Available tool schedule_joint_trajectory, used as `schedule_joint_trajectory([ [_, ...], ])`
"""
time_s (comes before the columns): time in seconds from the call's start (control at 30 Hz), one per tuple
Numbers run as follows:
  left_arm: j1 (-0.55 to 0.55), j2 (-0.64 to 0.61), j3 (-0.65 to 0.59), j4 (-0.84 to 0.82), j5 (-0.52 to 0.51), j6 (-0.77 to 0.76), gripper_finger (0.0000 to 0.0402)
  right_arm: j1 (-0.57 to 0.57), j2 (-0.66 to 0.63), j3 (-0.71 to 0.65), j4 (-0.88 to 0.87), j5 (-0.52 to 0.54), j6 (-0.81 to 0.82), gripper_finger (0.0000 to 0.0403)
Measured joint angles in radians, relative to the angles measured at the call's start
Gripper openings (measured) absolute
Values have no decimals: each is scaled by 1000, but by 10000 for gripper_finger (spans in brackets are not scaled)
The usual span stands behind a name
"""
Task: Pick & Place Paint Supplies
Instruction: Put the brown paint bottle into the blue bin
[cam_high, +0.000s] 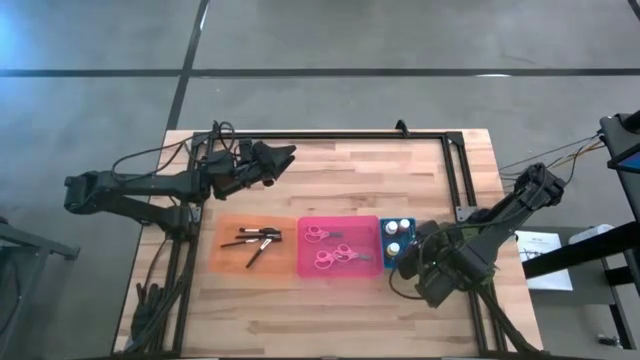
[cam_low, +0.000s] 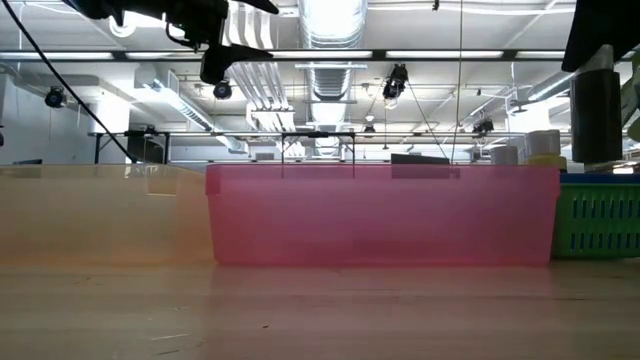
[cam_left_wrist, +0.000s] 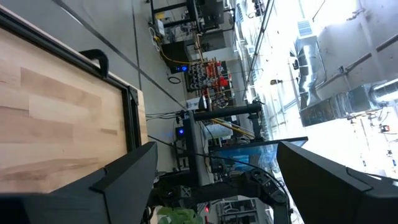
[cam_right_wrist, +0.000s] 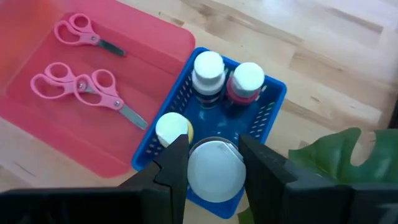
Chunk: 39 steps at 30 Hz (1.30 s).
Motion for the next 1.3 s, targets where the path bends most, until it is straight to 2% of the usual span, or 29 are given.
schedule_joint_trajectory([
  [0.8,0,0,0,0,0,-26,336,0,0,-151,154,-24,-1,111],
  [1.3,1,0,0,-1,0,-27,335,0,0,-180,190,-20,-4,111],
])
